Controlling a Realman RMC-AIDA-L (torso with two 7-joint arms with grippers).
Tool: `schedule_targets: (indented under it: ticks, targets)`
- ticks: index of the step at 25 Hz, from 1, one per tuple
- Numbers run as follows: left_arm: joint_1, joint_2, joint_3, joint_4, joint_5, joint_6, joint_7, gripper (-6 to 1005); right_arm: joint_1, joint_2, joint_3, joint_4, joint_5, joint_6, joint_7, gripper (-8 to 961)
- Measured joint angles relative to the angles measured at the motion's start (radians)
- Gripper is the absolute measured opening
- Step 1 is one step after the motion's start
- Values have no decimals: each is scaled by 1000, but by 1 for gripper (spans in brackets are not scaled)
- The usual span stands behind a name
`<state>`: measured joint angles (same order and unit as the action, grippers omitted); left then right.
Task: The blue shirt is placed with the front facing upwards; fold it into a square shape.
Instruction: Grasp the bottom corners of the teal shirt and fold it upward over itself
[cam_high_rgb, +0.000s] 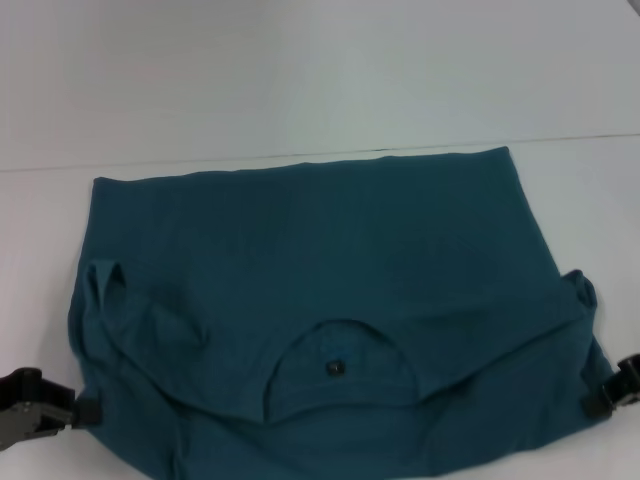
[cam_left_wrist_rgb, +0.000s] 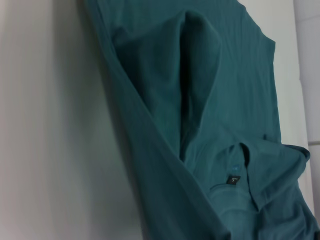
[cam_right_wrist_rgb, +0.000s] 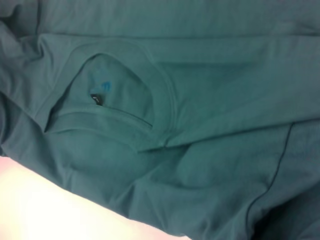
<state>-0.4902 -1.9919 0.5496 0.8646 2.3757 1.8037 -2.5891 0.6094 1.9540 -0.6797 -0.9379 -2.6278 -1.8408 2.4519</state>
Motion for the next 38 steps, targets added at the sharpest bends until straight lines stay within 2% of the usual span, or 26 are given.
schedule_targets:
  ticks: [4, 6, 9, 13, 16, 23, 30, 38]
  targets:
    - [14, 2, -24, 8, 8, 17, 4, 30, -18, 0, 21, -2, 2, -19, -20, 22]
    - [7, 8, -55, 7, 1, 23, 13, 31, -17, -8, 67, -1, 19, -22, -43, 22]
    - [-26, 29, -104, 2, -14, 37, 14, 32, -13, -37, 140, 1, 77, -25, -66, 22]
    - [-81, 56, -115, -12, -7, 8, -35, 33, -12, -77, 213, 10, 164, 7, -63, 22]
    - [-134, 73, -104, -38, 1, -37, -78, 34, -11, -89, 242, 13, 200, 54, -52, 22]
    - [-224, 86, -87, -94, 8, -161, -115, 36, -6, -89, 264, 14, 256, 183, -15, 22]
    - [-266, 90, -61, -123, 8, -294, -146, 38, 14, -81, 255, 19, 313, 333, 22, 22]
    - [-296, 62, -31, -184, 1, -467, -138, 41, 71, -66, 214, 100, 313, 502, 15, 21]
